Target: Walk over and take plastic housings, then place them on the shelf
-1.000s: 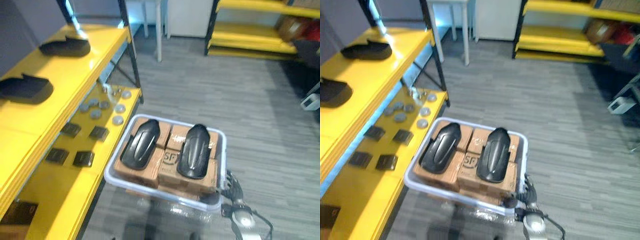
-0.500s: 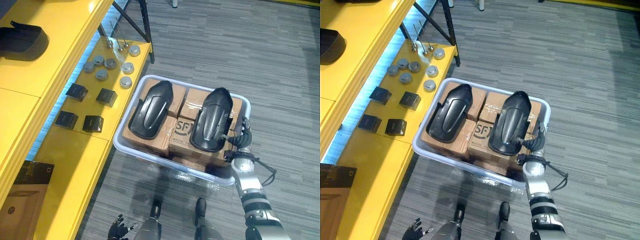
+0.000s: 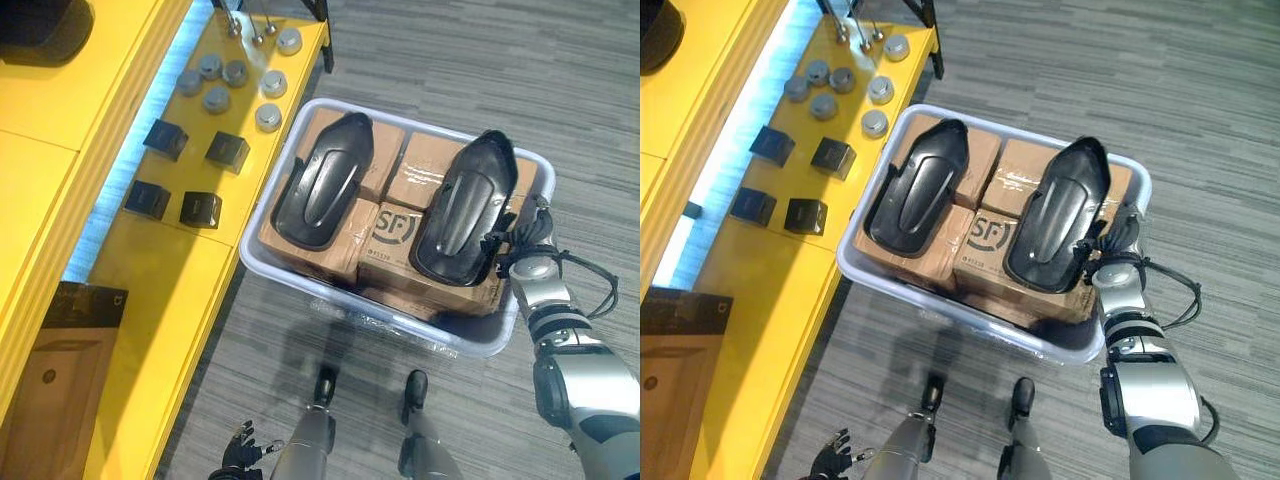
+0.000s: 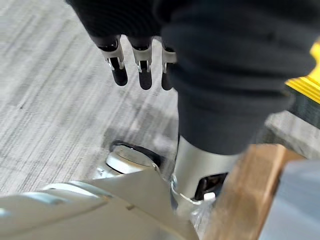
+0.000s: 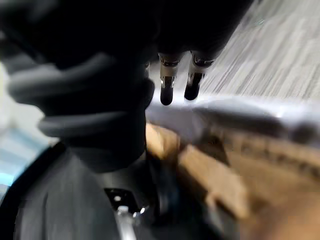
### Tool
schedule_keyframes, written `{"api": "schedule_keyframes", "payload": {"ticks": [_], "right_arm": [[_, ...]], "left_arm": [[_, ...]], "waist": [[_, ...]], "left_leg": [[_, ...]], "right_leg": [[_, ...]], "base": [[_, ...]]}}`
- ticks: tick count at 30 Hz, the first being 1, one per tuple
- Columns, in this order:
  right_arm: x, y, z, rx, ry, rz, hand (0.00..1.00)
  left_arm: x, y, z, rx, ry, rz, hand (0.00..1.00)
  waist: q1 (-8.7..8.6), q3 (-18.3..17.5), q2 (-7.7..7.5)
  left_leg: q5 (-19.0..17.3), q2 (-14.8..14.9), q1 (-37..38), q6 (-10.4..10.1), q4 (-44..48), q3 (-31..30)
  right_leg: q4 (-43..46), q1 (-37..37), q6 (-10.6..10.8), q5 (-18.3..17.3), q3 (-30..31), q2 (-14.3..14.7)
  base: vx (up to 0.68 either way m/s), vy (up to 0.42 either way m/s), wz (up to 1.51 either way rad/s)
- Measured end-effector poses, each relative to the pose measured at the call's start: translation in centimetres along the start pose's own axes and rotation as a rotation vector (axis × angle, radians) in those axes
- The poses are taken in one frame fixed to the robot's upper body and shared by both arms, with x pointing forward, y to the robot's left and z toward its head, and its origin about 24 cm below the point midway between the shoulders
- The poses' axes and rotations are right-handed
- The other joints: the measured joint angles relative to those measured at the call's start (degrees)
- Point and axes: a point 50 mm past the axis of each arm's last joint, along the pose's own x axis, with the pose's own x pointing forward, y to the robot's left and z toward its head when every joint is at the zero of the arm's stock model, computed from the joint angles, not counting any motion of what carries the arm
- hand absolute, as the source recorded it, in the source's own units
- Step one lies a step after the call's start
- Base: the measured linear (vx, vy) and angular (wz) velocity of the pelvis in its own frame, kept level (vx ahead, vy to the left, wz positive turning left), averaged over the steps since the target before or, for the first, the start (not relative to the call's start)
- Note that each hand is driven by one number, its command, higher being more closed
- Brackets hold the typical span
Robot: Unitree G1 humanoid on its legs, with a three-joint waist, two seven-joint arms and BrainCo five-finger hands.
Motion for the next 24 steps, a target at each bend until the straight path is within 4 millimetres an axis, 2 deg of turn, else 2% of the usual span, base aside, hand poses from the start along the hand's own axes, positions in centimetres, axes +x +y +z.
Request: {"api": "schedule_keyframes", "payload": {"ticks": [2, 8, 12, 15, 17, 20, 23, 24], "right_arm": [[0.5, -1.4, 0.3, -0.105, -0.023, 0.007, 1.0], [0.6, -1.5, 0.6, -0.236, -0.05, 0.034, 1.0], [0.1, 0.3, -0.6, -0.333, -0.009, 0.12, 1.0], [-0.3, 1.1, -1.1, -0.404, -0.021, 0.135, 1.0], [-0.9, 1.5, -0.9, -0.444, -0.084, 0.123, 1.0], [-1.9, 1.9, -0.2, -0.534, -0.213, 0.059, 1.0], [-3.2, 1.8, -1.8, -0.531, -0.226, 0.01, 1.0], [-3.5, 1.9, -2.0, -0.525, -0.228, 0.008, 1.0]], "left_arm": [[0.0, 0.0, 0.0, 0.0, 0.0, -0.002, 0.0], [0.2, -0.2, 0.2, 0.003, 0.004, -0.007, 0.0], [0.3, -0.6, 0.8, 0.009, -0.015, -0.023, 0.0], [0.2, -2.0, 1.9, -0.011, -0.069, -0.065, 0.0], [-0.5, -2.8, 2.7, -0.069, -0.133, -0.091, 0.0], [-2.7, -3.3, 5.5, -0.191, -0.306, -0.136, 0.0], [-6.0, -3.3, 8.8, -0.263, -0.505, -0.179, 0.0], [-6.4, -3.2, 9.2, -0.27, -0.529, -0.181, 0.0]], "waist": [[0.0, 0.0, 0.0], [-0.2, 0.0, -0.02], [-0.34, 0.0, -0.08], [-0.45, 0.0, -0.11], [-0.99, -0.3, -0.53], [-1.89, -2.8, -1.77], [-2.06, -6.8, -2.2], [-2.08, -7.7, -2.26]], "left_leg": [[0.1, -0.1, -0.2, 0.1, -0.3, -0.3], [0.9, -0.1, 1.3, 0.0, -1.6, -0.4], [1.4, 0.1, 5.1, -0.2, -3.3, -0.2], [1.5, 0.0, 7.8, -0.1, -3.9, -0.2], [1.5, -0.1, 9.6, -0.1, -4.1, -0.1], [1.5, -0.2, 11.4, 0.0, -6.0, 0.0], [1.7, -0.1, 14.0, 0.1, -8.1, -0.2], [1.8, -0.1, 14.3, 0.1, -8.5, -0.2]], "right_leg": [[0.0, -0.1, 0.0, 0.0, -0.2, -0.3], [0.0, 0.6, 0.0, 0.0, -0.2, -0.3], [-0.8, 3.9, 0.0, 0.0, -0.1, -0.1], [-1.5, 6.7, -0.2, 0.1, -0.2, -0.2], [-2.2, 8.8, -0.2, 0.1, -0.3, -0.2], [-3.2, 10.1, -0.2, 0.1, -0.3, -0.4], [-5.1, 12.8, -0.2, 0.1, -0.7, -0.3], [-5.3, 13.1, -0.2, 0.1, -0.7, -0.3]], "base": [[0.01, 0.008, 0.1], [0.01, -0.005, 0.0], [0.01, -0.007, 0.0], [0.02, 0.007, 0.04], [0.01, 0.037, 0.04], [0.03, 0.007, 0.0], [0.05, -0.006, 0.04], [0.13, -0.015, 0.02]]}}
